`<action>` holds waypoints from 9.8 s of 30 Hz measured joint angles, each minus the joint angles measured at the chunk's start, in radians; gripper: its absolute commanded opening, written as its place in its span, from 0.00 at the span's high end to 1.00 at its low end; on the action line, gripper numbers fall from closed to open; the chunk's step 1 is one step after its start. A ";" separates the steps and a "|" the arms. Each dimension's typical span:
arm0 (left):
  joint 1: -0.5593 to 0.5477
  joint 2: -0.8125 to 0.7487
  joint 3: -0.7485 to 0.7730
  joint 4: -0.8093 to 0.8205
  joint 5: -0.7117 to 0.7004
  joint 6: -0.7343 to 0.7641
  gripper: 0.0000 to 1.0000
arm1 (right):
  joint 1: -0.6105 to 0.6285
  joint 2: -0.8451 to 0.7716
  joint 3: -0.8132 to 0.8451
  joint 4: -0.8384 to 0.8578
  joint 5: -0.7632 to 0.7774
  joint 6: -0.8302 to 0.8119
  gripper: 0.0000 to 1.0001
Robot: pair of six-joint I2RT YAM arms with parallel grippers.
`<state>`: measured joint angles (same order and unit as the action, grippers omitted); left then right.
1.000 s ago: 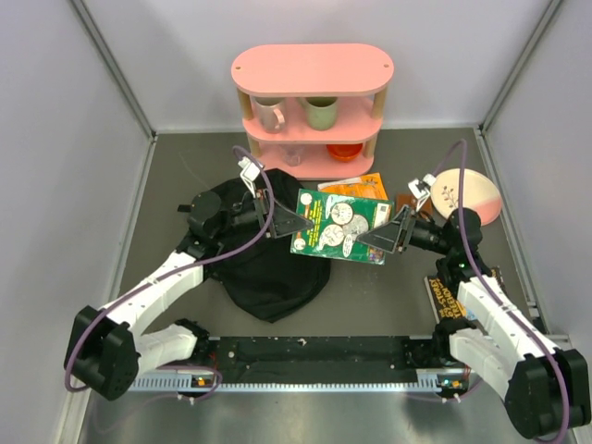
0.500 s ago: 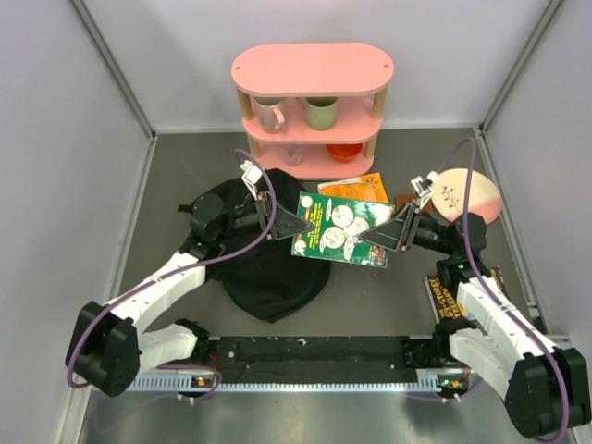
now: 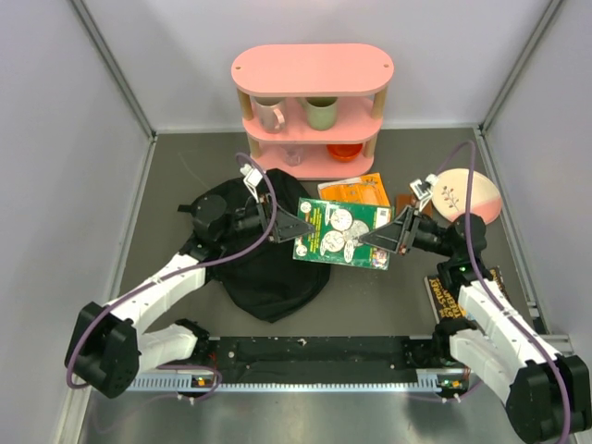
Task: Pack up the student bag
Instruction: Pick up the book from the center of the board, then place the book in the student bag.
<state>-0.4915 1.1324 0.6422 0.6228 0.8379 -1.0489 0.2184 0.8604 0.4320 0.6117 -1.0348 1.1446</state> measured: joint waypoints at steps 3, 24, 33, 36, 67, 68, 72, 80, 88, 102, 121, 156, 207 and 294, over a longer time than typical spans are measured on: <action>0.000 -0.019 0.001 -0.122 -0.048 0.074 0.01 | 0.002 -0.025 0.001 -0.101 0.025 -0.055 1.00; -0.290 -0.196 0.048 -1.004 -0.688 0.689 0.01 | 0.002 -0.381 0.046 -0.871 0.768 -0.275 1.00; -0.350 -0.012 0.063 -1.025 -0.723 0.773 0.09 | 0.002 -0.392 0.046 -0.963 0.859 -0.259 1.00; -0.357 0.096 0.121 -1.029 -0.719 0.791 0.17 | 0.002 -0.393 0.046 -0.973 0.861 -0.245 1.00; -0.372 0.280 0.201 -0.982 -0.547 0.813 0.73 | 0.002 -0.428 0.032 -0.979 0.860 -0.198 1.00; -0.372 0.284 0.201 -0.981 -0.542 0.813 0.74 | 0.002 -0.428 0.032 -0.979 0.860 -0.198 1.00; -0.373 0.294 0.201 -0.980 -0.536 0.812 0.80 | 0.002 -0.428 0.032 -0.979 0.859 -0.198 1.00; -0.373 0.320 0.201 -0.973 -0.512 0.816 1.00 | 0.002 -0.428 0.032 -0.979 0.856 -0.197 1.00; -0.373 0.328 0.201 -0.967 -0.506 0.814 1.00 | 0.002 -0.428 0.027 -0.978 0.853 -0.190 1.00; -0.383 0.147 0.255 -1.101 -0.942 0.748 1.00 | 0.002 -0.431 0.020 -0.980 0.821 -0.190 1.00; -0.380 -0.050 0.453 -1.197 -1.189 0.739 1.00 | 0.002 -0.452 0.021 -0.924 0.509 -0.137 1.00; -0.442 -0.027 0.582 -1.124 -1.108 0.653 1.00 | 0.451 0.138 -0.012 -0.460 0.632 0.150 1.00; -0.434 0.016 0.755 -1.315 -1.126 0.657 1.00 | 0.807 0.723 0.359 -0.129 1.254 0.150 1.00; -0.223 -0.017 0.653 -1.258 -0.884 0.593 1.00 | 0.778 1.065 0.299 0.302 1.355 0.370 0.31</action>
<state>-0.7147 1.1156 1.2957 -0.6353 -0.0460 -0.4561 0.9962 1.9255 0.7315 0.9138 0.3202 1.5150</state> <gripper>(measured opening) 0.010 0.578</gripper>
